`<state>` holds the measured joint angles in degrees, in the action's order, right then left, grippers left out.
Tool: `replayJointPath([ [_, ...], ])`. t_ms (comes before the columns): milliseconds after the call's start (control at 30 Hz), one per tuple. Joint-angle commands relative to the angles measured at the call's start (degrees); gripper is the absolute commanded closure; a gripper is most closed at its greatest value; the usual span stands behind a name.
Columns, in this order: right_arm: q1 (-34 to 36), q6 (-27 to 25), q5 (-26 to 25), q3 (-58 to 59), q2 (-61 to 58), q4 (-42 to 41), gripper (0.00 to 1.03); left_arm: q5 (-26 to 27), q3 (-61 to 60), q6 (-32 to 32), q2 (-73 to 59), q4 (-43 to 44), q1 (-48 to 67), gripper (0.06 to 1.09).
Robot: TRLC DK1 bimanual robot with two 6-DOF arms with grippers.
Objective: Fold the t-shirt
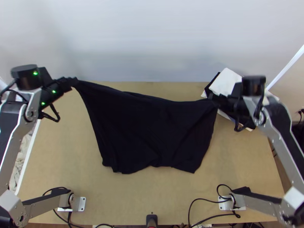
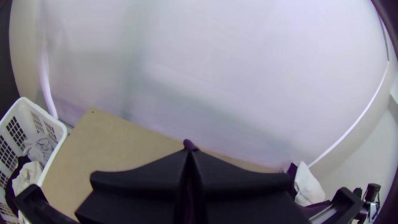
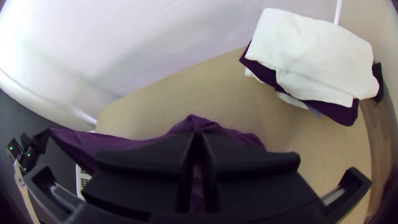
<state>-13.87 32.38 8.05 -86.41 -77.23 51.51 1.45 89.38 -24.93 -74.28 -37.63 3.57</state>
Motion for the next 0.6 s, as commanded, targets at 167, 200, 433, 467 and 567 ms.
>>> replayJointPath([
  [167, -0.5, 1.0, 2.7, -24.1, -14.3, 17.6, 1.0, -0.4, 10.5, -1.5, 0.5, 1.2, -1.2, 1.05],
  [200, 0.0, 0.9, 3.3, -29.1, -17.4, 21.4, 1.0, -0.6, 11.3, -1.4, 0.5, 2.1, -1.2, 1.05],
  [433, 5.0, 1.5, 4.3, -46.7, -25.8, 25.0, 1.0, -7.5, 14.2, 1.5, 1.8, 8.0, -0.1, 1.05],
  [467, 5.3, 1.7, 4.3, -46.7, -25.2, 23.1, 1.0, -8.5, 14.5, 2.2, 1.8, 8.6, -0.1, 1.05],
  [567, 6.7, 1.5, 4.0, -46.2, -23.5, 17.4, 1.0, -9.3, 15.8, 3.2, 1.8, 8.9, -0.1, 1.05],
])
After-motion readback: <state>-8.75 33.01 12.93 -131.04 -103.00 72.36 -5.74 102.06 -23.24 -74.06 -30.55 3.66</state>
